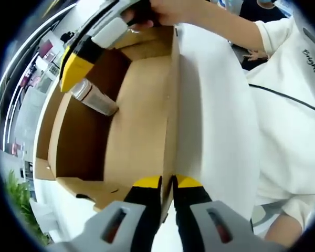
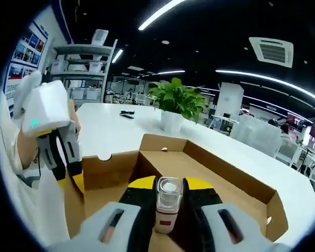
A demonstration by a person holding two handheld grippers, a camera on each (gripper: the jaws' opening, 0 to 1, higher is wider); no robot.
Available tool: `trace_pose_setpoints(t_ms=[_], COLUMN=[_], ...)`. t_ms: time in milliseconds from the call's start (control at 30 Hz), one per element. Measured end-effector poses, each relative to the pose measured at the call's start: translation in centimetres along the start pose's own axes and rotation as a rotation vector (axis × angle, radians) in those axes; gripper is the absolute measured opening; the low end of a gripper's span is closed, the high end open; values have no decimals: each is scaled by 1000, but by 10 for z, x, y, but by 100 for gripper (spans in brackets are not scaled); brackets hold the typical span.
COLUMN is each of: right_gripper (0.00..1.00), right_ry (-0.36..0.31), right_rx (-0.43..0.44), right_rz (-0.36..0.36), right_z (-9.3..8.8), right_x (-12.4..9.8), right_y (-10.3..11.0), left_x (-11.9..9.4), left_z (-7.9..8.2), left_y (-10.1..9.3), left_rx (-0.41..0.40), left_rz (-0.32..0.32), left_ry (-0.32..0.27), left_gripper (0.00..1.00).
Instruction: Operate the shoe box by opening the lid, removing the specified soft item, and placing it in the target area until the item is outside and the box remains undamaged.
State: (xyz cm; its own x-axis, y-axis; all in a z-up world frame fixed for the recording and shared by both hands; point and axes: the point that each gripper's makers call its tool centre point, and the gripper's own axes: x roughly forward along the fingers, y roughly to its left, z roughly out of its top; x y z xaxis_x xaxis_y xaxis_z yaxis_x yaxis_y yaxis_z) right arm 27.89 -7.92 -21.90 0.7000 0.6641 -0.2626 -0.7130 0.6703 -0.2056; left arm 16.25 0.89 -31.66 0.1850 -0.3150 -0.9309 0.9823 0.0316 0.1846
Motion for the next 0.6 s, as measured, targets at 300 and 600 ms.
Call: trace_pose_setpoints(t_ms=[300, 600], right_gripper=[19, 19], right_ry=[-2, 20], right_rx=[7, 68], right_rz=[-41, -28], right_z=[-3, -8], right_x=[4, 5], right_y=[-9, -10], left_x=[0, 1], left_z=[0, 0], left_y=[0, -1], left_rx=[2, 0], left_rz=[0, -4], left_ry=[3, 5], left_gripper=[8, 8])
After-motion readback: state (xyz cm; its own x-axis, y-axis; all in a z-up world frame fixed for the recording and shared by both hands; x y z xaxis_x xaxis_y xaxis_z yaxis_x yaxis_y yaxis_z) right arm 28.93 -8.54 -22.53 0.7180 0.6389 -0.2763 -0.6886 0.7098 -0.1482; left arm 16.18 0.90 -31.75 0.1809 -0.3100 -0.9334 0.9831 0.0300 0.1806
